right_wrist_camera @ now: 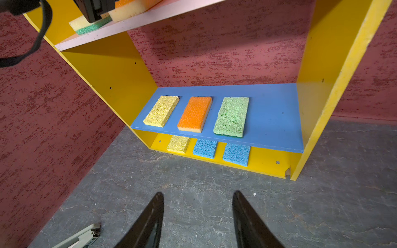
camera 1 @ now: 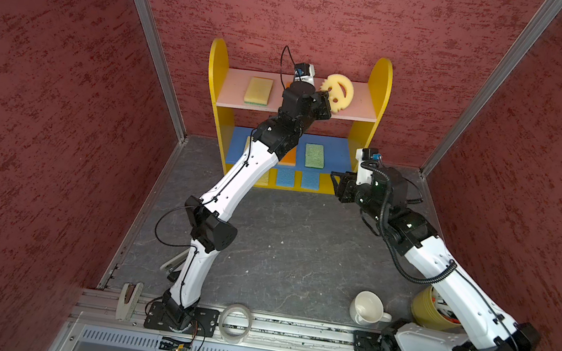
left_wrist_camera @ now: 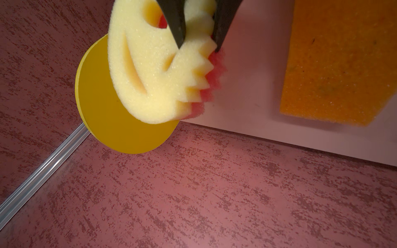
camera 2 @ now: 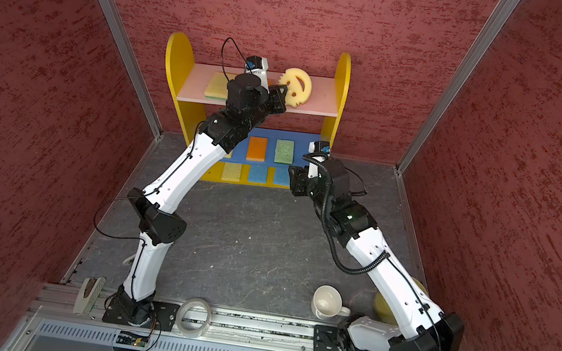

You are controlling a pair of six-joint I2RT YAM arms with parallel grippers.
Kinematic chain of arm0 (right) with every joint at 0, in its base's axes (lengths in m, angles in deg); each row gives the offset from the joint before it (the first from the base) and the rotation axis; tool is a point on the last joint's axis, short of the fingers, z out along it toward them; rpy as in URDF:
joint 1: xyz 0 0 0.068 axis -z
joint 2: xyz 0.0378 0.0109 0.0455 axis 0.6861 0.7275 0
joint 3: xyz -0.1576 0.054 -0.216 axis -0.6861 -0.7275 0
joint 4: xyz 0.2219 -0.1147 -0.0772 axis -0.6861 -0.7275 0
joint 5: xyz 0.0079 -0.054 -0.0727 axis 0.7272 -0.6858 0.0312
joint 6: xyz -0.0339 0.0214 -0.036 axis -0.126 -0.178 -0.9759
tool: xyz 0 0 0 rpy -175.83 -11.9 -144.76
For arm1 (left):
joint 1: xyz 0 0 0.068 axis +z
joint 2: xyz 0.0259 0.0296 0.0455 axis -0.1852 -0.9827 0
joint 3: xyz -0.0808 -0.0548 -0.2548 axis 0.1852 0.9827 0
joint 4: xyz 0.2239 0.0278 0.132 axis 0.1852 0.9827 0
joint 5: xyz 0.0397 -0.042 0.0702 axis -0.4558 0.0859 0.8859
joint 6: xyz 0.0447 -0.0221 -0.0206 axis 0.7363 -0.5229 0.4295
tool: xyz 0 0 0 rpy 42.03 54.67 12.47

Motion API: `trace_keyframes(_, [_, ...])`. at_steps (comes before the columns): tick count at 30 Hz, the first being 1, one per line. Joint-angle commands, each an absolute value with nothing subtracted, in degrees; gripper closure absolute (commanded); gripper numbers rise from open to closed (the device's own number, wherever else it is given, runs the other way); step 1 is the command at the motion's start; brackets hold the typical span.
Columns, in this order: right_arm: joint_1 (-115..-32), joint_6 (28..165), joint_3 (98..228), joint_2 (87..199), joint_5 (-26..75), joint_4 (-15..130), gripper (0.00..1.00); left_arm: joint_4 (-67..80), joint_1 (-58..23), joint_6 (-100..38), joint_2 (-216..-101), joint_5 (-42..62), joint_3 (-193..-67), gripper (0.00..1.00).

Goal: Arrange cleaning sponges on a shelf
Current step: Place the cleaning sponge on the shelf.

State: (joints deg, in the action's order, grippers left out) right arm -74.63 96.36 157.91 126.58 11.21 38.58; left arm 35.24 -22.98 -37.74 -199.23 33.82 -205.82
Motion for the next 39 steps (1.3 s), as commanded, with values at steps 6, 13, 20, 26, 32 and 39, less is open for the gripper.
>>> trace_keyframes(6, [-72.9,98.9,155.8,125.3,14.7,41.6,0.48,32.8,-22.4,-38.2,-202.3,33.0,-208.0,0.88])
trace_keyframes(13, [-72.0,99.4,154.5,124.4,15.5,41.8,0.48,32.1,-22.4,-38.0,-203.2,33.6,-208.1,0.74])
trace_keyframes(20, [-71.1,99.9,153.4,123.9,16.3,42.4,0.48,31.4,-22.4,-37.9,-203.4,33.9,-208.1,0.5])
trace_keyframes(26, [-70.6,100.1,153.2,123.8,16.9,42.4,0.48,31.1,-22.4,-37.9,-203.6,33.9,-208.5,0.44])
trace_keyframes(32, [-70.2,100.6,153.2,124.4,18.2,43.3,0.47,30.3,-22.4,-38.1,-203.6,33.9,-208.8,0.23])
trace_keyframes(39, [-69.7,100.9,153.2,124.7,17.8,44.5,0.47,29.8,-22.2,-37.8,-203.7,34.4,-209.6,0.14])
